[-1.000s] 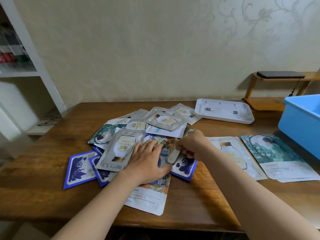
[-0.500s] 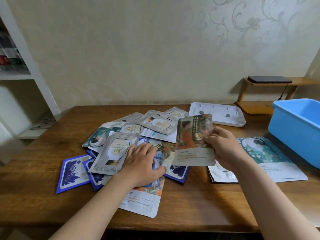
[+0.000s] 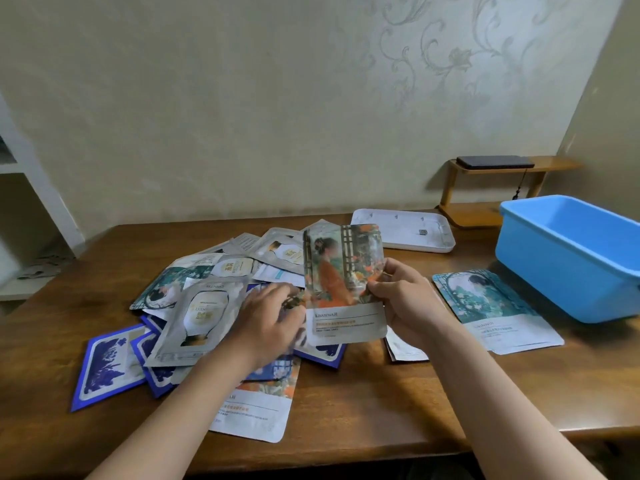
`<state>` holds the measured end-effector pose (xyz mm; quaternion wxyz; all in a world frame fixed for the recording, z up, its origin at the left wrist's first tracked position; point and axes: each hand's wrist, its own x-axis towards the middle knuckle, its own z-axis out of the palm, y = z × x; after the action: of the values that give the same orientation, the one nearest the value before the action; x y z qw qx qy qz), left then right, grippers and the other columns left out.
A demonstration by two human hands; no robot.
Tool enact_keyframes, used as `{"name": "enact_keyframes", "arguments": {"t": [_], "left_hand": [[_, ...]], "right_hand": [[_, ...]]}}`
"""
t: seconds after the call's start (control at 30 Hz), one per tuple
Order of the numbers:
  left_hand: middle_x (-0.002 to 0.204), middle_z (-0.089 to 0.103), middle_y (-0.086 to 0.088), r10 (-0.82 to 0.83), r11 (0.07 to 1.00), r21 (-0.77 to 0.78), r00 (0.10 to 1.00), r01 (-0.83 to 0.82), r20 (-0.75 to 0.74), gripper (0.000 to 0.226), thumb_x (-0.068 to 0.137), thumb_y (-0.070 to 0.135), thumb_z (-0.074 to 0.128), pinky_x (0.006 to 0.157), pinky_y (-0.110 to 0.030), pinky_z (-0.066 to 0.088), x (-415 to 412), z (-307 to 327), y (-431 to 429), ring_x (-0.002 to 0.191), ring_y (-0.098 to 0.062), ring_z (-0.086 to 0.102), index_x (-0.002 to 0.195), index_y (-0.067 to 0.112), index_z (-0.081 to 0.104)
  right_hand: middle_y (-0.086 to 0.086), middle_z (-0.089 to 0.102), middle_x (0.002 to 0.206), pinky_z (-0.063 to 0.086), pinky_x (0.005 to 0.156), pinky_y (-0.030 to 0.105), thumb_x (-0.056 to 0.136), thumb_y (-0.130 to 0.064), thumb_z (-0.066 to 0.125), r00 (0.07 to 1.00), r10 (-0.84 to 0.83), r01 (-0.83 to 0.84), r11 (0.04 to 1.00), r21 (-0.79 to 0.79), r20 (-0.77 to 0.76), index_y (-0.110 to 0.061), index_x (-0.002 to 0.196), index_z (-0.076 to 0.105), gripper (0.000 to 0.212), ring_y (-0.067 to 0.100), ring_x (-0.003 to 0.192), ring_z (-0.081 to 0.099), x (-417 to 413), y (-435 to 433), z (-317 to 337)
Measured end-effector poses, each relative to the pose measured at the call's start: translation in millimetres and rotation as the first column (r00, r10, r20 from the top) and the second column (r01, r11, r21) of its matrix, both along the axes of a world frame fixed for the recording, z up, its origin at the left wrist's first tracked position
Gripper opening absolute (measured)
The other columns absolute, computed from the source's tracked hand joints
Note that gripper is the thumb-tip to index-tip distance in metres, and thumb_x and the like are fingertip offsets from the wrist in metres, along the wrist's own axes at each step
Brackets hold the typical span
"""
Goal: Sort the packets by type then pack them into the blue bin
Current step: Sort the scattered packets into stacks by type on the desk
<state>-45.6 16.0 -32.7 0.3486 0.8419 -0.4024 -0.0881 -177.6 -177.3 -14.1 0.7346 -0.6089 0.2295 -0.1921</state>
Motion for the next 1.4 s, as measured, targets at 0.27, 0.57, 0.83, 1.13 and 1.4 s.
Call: {"name": "enact_keyframes", "arguments": {"t": [0.27, 0.57, 0.83, 1.13, 1.4], "left_hand": [[0.076, 0.078, 0.015, -0.165, 0.865, -0.462, 0.759, -0.196, -0.630, 0.027, 0.093, -0.002, 0.069, 0.070, -0.020, 0.056, -27.3, 11.0, -20.2, 0.091, -0.012, 0.077, 0.098, 0.022, 0.056], [0.096, 0.078, -0.009, -0.010, 0.861, -0.442, 0.860, -0.252, -0.510, 0.007, 0.095, 0.015, 0.071, 0.079, -0.029, 0.054, -19.2, 2.8, -22.7, 0.096, -0.024, 0.072, 0.101, 0.016, 0.069], [0.173, -0.005, 0.003, -0.271, 0.866, 0.496, 0.897, 0.069, 0.348, 0.079, 0.092, 0.076, 0.042, 0.123, -0.063, -0.004, -23.8, -11.6, -53.7, 0.158, -0.030, -0.010, 0.159, 0.048, 0.010], [0.171, -0.014, 0.009, -0.284, 0.797, 0.602, 0.910, 0.049, 0.301, 0.055, 0.101, 0.068, 0.016, 0.113, -0.075, -0.017, 2.3, -35.0, -90.2, 0.156, -0.030, -0.020, 0.155, 0.058, 0.013], [0.171, -0.009, 0.014, -0.178, 0.842, 0.539, 0.942, -0.003, 0.283, 0.047, 0.103, 0.063, 0.014, 0.114, -0.073, -0.016, 67.7, -36.6, -81.4, 0.158, -0.027, -0.015, 0.150, 0.067, 0.011]], "right_hand": [[0.032, 0.067, 0.112, 0.054, 0.093, 0.058, 0.096, 0.009, 0.053, 0.998, 0.030, -0.030, 1.000, 0.000, -0.056, -0.007, 0.096, 0.061, 0.017, 0.035, 0.094, 0.066, 4.4, 23.8, -3.4], [0.013, 0.073, 0.085, 0.061, 0.072, 0.052, 0.084, 0.007, 0.073, 0.983, -0.175, 0.158, 0.960, -0.230, -0.056, -0.009, 0.077, 0.062, 0.021, 0.034, 0.080, 0.071, 2.3, 14.1, 4.6], [0.017, 0.071, 0.095, 0.058, 0.081, 0.047, 0.088, 0.009, 0.067, 0.900, -0.433, 0.435, 0.893, -0.117, 0.043, -0.011, 0.088, 0.064, 0.020, 0.028, 0.080, 0.067, -10.8, -37.2, 16.3], [0.015, 0.070, 0.095, 0.056, 0.090, 0.061, 0.087, 0.006, 0.070, 0.900, -0.435, 0.434, 0.898, -0.066, 0.005, -0.010, 0.090, 0.066, 0.016, 0.030, 0.085, 0.065, -12.3, -48.5, -1.4], [0.019, 0.073, 0.103, 0.061, 0.081, 0.054, 0.089, 0.005, 0.069, 0.928, -0.358, 0.345, 0.930, -0.124, -0.108, -0.006, 0.100, 0.066, 0.016, 0.033, 0.086, 0.072, -9.6, -50.7, -1.5]]}}
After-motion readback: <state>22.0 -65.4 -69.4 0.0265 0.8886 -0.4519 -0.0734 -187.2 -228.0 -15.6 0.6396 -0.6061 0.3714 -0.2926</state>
